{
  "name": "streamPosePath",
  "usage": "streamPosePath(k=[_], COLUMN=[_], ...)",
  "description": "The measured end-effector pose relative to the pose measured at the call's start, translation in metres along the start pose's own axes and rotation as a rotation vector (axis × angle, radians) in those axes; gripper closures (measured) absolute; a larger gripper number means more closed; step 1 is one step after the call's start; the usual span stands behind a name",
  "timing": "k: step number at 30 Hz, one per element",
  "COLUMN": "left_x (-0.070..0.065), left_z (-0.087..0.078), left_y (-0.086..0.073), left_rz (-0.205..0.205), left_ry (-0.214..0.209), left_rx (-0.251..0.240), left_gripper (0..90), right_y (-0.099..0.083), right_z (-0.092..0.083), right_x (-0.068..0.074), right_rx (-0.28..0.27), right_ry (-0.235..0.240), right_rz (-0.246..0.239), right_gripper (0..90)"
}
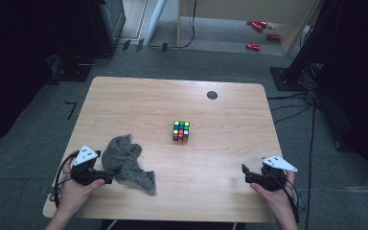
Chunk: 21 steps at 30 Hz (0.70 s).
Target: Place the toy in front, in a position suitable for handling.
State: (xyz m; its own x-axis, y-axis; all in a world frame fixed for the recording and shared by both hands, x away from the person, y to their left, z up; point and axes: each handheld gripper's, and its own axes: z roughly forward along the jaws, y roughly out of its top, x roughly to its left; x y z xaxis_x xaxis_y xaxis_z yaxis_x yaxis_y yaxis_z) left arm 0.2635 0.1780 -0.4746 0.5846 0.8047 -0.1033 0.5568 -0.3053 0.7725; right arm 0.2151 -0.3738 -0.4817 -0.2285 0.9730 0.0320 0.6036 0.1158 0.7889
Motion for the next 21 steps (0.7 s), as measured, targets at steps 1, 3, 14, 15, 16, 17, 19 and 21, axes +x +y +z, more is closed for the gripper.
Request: streamPosePath(k=[1,3,14,15,16,17,19,21], left_x=[-0.001,-0.005,-0.008,-0.008,-0.008,-0.008,-0.008,-0.008], left_z=[0.002,0.005,0.021,0.021,0.02,0.019,0.019,0.019], left_y=[0.001,0.004,0.007,0.007,0.007,0.007,0.006,0.006], left_rz=[0.002,0.019,0.027,0.023,0.021,0.016,0.01,0.012], left_ry=[-0.007,-0.017,-0.053,-0.054,-0.058,-0.057,-0.052,-0.053], left_rx=[0.011,0.045,0.109,0.1,0.095,0.089,0.08,0.083], left_gripper=[0.3,0.3,0.9,0.9,0.9,0.9,0.9,0.9], right_y=[0.002,0.008,0.037,0.04,0.042,0.046,0.048,0.052], right_z=[0.0,0.002,0.021,0.023,0.025,0.029,0.031,0.035], right_x=[0.002,0.006,0.042,0.046,0.049,0.055,0.058,0.062], right_rx=[-0.004,-0.01,-0.052,-0.053,-0.054,-0.056,-0.055,-0.058], right_ry=[0.007,0.02,0.101,0.107,0.115,0.124,0.126,0.133], right_rz=[-0.006,-0.014,-0.128,-0.137,-0.141,-0.153,-0.157,-0.16], right_gripper=[17.3,17.8,18.1,18.2,18.1,18.1,18.1,18.2])
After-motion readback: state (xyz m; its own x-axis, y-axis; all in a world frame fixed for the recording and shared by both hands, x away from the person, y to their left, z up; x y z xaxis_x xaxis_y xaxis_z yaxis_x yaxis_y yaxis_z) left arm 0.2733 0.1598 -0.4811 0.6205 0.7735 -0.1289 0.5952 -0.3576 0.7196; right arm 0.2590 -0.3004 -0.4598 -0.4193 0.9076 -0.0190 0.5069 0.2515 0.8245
